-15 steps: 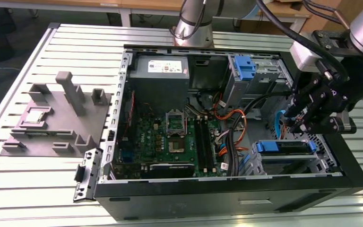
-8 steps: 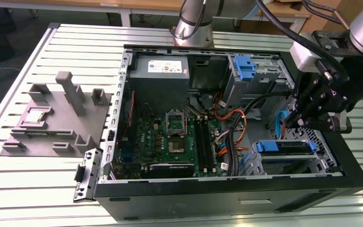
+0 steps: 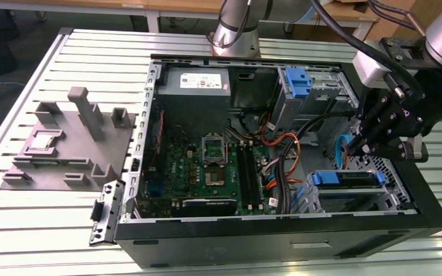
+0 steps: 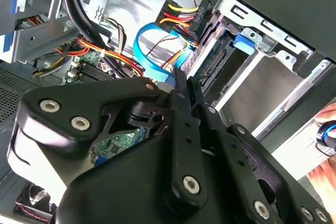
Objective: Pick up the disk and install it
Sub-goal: 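Insert the first disk wire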
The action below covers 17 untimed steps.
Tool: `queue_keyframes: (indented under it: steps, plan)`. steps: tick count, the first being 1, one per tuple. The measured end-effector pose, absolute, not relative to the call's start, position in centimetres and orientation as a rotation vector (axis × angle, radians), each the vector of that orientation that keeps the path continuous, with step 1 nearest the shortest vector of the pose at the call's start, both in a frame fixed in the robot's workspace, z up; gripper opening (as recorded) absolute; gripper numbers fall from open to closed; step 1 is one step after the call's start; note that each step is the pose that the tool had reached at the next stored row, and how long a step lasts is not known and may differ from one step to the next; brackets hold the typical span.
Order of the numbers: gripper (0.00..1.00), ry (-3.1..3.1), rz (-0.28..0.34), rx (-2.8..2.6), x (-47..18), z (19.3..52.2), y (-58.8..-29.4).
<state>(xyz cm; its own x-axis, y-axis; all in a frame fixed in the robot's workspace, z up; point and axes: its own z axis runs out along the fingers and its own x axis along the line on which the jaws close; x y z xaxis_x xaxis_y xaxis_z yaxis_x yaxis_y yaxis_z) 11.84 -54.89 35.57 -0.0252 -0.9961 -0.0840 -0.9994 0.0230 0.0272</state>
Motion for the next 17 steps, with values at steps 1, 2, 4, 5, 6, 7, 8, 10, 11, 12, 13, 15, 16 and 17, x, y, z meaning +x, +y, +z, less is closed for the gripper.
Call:
queue_keyframes:
  steps: [1, 2, 4, 5, 6, 7, 8, 10, 11, 12, 13, 15, 16, 17]
  plan:
    - [0.16, 2.217, 0.122, -2.164, 11.83, 35.56, -54.95]
    - [0.16, 2.217, 0.121, -2.164, 11.83, 35.57, -55.03]
    - [0.16, 2.217, 0.121, -2.164, 11.83, 35.58, -55.23]
    - [0.16, 2.217, 0.121, -2.164, 11.83, 35.56, -55.34]
    - [0.16, 2.217, 0.121, -2.164, 11.83, 35.53, -55.42]
    - [0.16, 2.216, 0.121, -2.165, 11.83, 35.48, -55.49]
    - [0.16, 2.214, 0.122, -2.167, 11.84, 35.40, -55.52]
    - [0.16, 2.207, 0.121, -2.175, 11.84, 35.25, -55.56]
    - [0.16, 2.203, 0.121, -2.179, 11.84, 35.16, -55.58]
    - [0.16, 2.198, 0.121, -2.184, 11.84, 35.06, -55.59]
    - [0.16, 2.194, 0.120, -2.189, 11.84, 34.97, -55.60]
    - [0.16, 2.182, 0.117, -2.200, 11.85, 34.79, -55.60]
    - [0.16, 2.176, 0.116, -2.205, 11.85, 34.72, -55.61]
    - [0.16, 2.170, 0.113, -2.209, 11.85, 34.66, -55.61]
